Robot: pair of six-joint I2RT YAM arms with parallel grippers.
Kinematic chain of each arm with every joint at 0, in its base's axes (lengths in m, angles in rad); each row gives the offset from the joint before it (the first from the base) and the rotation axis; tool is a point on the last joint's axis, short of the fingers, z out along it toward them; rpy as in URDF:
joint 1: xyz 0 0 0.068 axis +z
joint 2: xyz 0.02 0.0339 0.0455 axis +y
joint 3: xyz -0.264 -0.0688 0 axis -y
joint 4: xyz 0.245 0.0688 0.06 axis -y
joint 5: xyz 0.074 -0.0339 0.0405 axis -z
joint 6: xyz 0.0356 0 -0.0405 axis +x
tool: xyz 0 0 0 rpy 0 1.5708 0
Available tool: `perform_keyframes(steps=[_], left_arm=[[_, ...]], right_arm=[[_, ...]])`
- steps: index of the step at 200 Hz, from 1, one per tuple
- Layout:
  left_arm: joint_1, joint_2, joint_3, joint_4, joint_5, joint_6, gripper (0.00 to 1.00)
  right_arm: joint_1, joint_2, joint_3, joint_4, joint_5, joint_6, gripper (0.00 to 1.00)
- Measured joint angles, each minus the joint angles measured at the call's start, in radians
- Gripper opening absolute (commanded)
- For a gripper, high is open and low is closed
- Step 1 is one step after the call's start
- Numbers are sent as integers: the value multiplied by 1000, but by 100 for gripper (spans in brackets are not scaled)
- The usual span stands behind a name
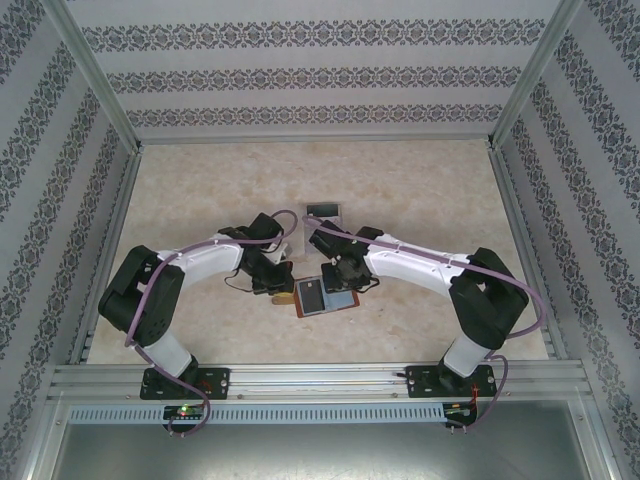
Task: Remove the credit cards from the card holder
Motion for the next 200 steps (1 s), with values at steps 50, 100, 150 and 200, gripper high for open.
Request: perform_keyframes(steps=[50, 100, 150, 200], left_arm=[[-50, 19, 6, 42, 21, -39, 0], [-58, 70, 15, 64, 26, -52, 0], [-58, 90, 17, 69, 29, -52, 0], [-58, 91, 17, 69, 29, -51, 0]], right_arm=[[-12, 0, -45, 114, -124, 31, 20], [-18, 16, -48, 195, -202, 53, 24], [-19, 73, -49, 238, -244, 55, 25], [-19, 105, -49, 262, -259, 56, 26]])
